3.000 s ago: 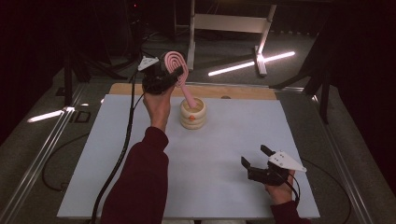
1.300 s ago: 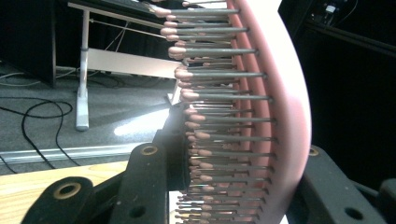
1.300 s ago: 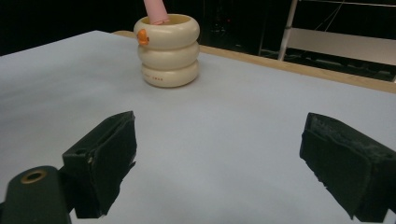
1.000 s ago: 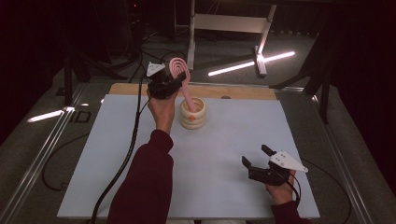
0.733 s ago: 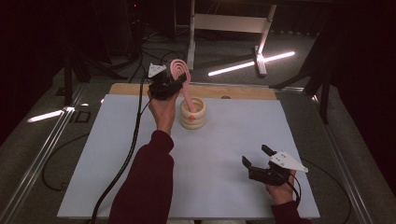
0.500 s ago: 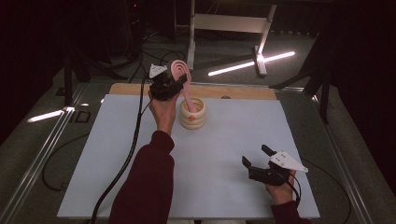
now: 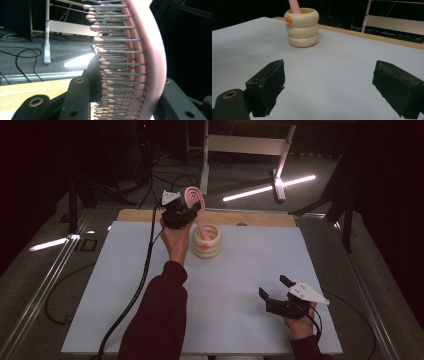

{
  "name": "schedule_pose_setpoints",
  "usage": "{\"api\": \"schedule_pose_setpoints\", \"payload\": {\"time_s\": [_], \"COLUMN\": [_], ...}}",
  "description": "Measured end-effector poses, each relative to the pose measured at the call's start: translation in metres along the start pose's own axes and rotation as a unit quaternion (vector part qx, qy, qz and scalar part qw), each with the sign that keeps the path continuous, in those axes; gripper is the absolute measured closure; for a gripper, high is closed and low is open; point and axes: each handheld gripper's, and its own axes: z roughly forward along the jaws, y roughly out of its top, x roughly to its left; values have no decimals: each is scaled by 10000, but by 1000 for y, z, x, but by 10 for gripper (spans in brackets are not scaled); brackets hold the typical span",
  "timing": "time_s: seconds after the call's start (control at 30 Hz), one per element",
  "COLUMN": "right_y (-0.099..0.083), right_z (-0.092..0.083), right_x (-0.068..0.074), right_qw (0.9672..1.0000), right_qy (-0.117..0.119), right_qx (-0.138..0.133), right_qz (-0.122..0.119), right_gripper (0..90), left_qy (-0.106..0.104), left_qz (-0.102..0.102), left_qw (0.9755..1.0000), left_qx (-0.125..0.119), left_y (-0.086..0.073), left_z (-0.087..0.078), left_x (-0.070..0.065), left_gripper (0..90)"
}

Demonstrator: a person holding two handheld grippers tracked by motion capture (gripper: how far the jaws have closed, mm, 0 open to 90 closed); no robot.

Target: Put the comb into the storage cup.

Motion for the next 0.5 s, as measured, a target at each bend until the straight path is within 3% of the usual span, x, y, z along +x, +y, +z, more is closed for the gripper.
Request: {"api": "schedule_pose_setpoints", "payload": {"time_s": [0.5], "right_y": [0], "right_z": [0], "right_x": [0], "right_qw": [10000], "right_qy": [-10], "right_qx": [-4], "right_qz": [1], "right_gripper": [108], "left_qy": [-11], "left_qz": [66], "left_qw": [9999], "left_qx": [88], "left_y": [-8], "left_z": [7], "left_x": [-5], "left_gripper": [641]}}
